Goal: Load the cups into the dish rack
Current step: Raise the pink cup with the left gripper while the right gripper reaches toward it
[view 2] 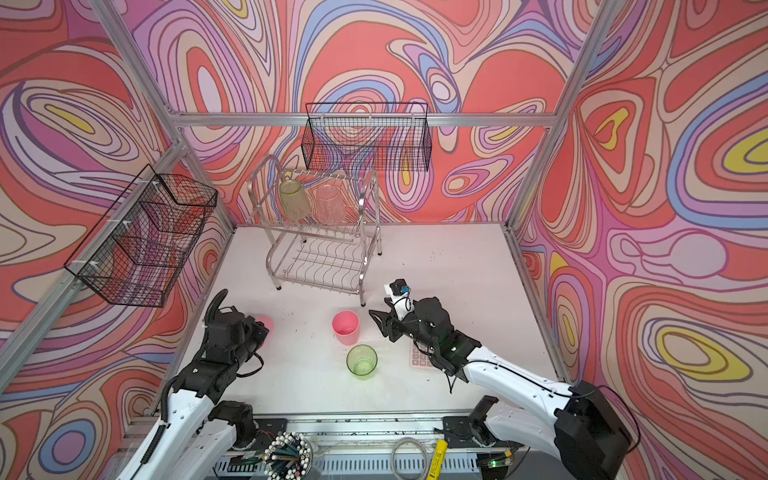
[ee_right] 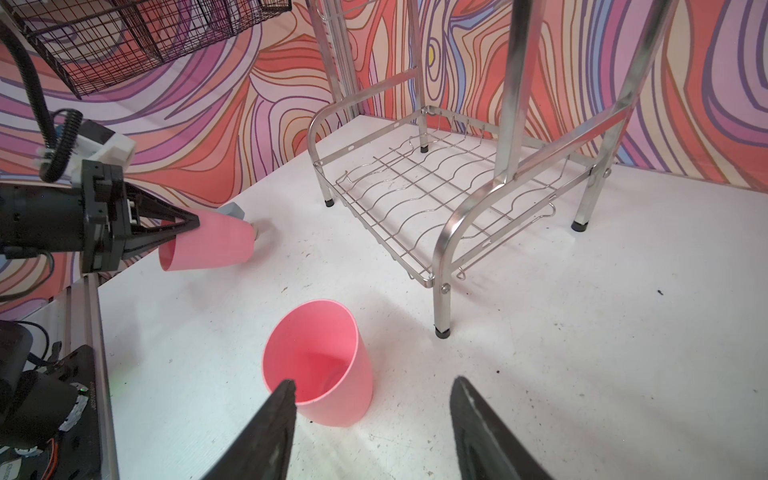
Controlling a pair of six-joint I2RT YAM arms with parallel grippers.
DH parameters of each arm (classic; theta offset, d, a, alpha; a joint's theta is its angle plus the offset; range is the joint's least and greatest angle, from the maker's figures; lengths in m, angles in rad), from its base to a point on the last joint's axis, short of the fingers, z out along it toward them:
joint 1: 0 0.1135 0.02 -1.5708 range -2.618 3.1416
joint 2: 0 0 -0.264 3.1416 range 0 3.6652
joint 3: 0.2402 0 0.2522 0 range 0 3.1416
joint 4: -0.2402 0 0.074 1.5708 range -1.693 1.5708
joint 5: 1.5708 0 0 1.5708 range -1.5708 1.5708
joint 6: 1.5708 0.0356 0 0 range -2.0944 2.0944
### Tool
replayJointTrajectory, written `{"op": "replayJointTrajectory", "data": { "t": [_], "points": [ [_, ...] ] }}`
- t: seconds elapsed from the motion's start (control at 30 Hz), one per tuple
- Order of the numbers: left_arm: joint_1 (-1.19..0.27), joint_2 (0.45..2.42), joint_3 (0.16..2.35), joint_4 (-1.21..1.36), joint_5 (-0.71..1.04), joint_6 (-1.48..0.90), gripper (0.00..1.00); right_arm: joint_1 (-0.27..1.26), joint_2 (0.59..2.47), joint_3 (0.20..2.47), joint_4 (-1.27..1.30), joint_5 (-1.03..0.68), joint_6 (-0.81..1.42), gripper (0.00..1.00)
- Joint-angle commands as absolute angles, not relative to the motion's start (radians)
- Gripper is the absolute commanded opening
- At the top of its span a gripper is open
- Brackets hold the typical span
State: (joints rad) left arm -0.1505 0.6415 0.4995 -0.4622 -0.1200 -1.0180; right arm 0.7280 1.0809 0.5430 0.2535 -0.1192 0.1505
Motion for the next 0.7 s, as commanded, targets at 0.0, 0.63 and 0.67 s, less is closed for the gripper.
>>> {"op": "replayJointTrajectory", "data": {
  "t": [0.0, 0.63, 0.67],
  "points": [
    [-0.146, 0.704, 0.599, -0.568, -0.081, -0.913, 0.0, 0.732, 1.082, 0.56, 0.236, -0.093, 0.154, 0.61],
    [-0.145, 0.723, 0.709, -0.325, 0.491, -0.68, 0.0, 0.732, 1.185, 0.724, 0.164, -0.145, 0.411, 0.61],
    [-0.146, 0.716, 0.71, -0.295, 0.526, -0.682, 0.0, 0.732, 1.196, 0.74, 0.16, -0.152, 0.439, 0.61]
  ]
}}
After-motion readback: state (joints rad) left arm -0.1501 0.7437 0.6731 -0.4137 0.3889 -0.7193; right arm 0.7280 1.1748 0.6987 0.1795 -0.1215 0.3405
